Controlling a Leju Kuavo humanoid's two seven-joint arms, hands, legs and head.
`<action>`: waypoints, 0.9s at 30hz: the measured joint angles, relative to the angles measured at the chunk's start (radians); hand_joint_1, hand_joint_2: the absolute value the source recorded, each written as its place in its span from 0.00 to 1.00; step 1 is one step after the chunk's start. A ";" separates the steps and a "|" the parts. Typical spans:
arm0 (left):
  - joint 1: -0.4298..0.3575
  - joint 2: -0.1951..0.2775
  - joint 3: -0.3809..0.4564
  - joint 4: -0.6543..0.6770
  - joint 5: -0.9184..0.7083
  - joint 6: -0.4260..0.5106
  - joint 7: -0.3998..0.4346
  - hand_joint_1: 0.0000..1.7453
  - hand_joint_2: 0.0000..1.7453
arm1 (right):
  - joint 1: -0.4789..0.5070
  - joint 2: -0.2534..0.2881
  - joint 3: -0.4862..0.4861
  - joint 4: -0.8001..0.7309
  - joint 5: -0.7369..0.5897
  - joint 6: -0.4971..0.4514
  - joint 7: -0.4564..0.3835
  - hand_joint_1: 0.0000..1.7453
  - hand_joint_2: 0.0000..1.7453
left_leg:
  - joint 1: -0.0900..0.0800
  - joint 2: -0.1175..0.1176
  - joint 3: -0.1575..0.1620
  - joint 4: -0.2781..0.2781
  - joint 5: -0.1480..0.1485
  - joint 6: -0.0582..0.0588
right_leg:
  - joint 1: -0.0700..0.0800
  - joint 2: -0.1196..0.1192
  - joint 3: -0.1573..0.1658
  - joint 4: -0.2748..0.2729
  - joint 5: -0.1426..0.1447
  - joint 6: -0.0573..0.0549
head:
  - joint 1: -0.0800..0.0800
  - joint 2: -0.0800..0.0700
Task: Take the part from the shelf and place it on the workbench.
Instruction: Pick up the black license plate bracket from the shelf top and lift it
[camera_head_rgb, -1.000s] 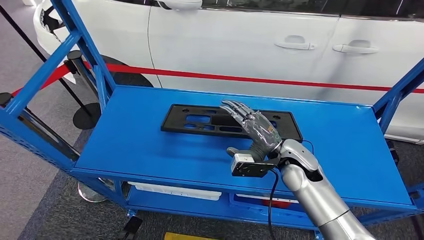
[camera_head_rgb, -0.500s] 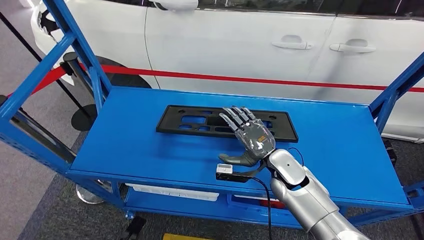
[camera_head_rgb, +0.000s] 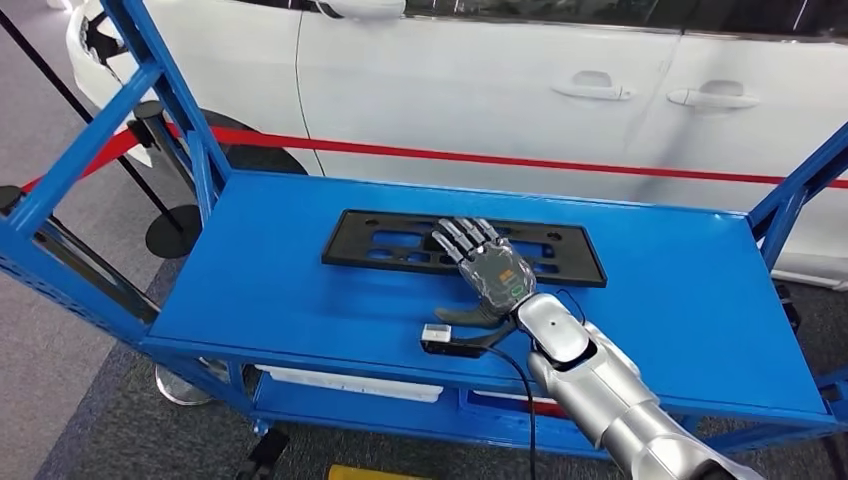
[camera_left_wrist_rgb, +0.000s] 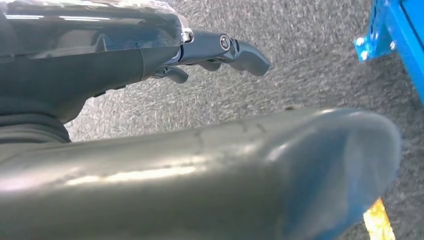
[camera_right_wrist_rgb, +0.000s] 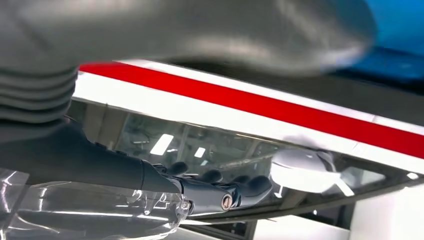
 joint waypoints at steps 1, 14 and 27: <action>0.000 -0.001 0.000 0.000 -0.001 -0.001 0.001 0.00 0.00 | -0.005 0.006 0.002 0.012 0.007 0.000 0.012 0.00 1.00 | 0.000 0.000 0.000 -0.001 0.000 -0.006 | 0.002 0.000 0.000 -0.003 0.000 -0.003 | 0.000 0.000; -0.006 -0.004 -0.002 0.000 -0.005 0.007 0.020 0.00 0.00 | -0.105 0.089 0.009 0.157 0.135 0.087 0.204 0.00 1.00 | 0.001 0.005 -0.016 0.032 0.000 -0.026 | -0.003 0.002 0.009 -0.003 -0.004 -0.019 | 0.000 0.000; -0.008 -0.010 -0.002 0.000 -0.006 0.007 0.026 0.00 0.00 | -0.144 0.110 0.032 0.234 0.224 0.254 0.208 0.94 1.00 | 0.006 0.001 0.002 -0.003 0.008 0.010 | -0.009 0.000 -0.072 0.157 -0.050 0.014 | 0.000 0.000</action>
